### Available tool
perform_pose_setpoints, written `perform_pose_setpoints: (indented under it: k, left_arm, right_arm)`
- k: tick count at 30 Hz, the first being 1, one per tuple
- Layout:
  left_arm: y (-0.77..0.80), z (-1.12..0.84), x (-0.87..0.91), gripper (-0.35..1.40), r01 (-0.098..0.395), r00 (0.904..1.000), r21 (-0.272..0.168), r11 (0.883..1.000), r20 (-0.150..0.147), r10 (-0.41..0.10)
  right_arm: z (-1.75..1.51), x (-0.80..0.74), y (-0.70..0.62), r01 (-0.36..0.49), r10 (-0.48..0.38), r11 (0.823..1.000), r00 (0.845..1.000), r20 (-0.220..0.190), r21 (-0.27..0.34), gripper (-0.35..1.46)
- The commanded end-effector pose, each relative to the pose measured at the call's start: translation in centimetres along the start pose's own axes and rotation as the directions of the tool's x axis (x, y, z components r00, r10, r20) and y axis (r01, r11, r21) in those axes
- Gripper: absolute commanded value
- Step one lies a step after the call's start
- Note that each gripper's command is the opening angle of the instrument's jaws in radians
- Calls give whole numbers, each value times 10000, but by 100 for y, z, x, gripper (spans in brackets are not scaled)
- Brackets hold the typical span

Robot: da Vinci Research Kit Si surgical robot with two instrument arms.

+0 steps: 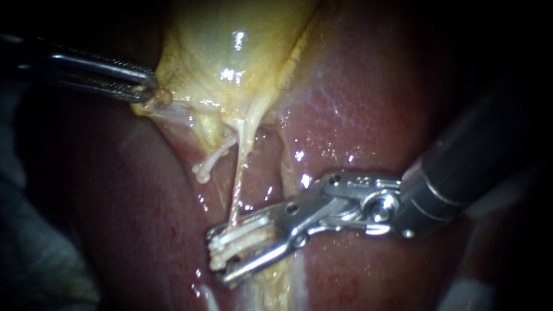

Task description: Going back second clip right tube

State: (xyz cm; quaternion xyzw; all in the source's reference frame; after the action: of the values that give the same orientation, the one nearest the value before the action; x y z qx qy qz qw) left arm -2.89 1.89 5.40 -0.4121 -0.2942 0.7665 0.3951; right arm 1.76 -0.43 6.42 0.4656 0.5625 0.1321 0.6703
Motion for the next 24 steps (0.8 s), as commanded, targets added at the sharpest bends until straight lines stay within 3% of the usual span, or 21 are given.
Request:
perform_pose_setpoints:
  k: [1,8,12,17,19,24]
  left_arm:
    - [0,0,0,-35,1,10000,0,10000,1,-1]
    - [0,0,0,-35,1,10000,0,10000,0,-1]
    - [0,0,0,-35,0,10000,-2,10000,1,0]
    - [0,-1,0,-35,0,10000,-3,10000,2,0]
    - [0,-1,0,-35,0,10000,-3,10000,2,0]
    - [0,-1,0,-35,-1,10000,-5,10000,3,1]
  right_arm:
    - [-3,2,3,-49,48,9997,10000,-70,-226,45]
    - [-29,6,22,-210,232,9900,9996,141,-1393,45]
    - [-45,6,20,-263,327,9849,9989,347,-1713,45]
    - [-65,11,6,584,-400,9773,9949,930,-2038,43]
    - [-75,18,-4,1231,-983,9655,9883,1168,-2293,43]
    - [-103,39,-38,2740,-2225,9050,9569,1867,-3254,43]
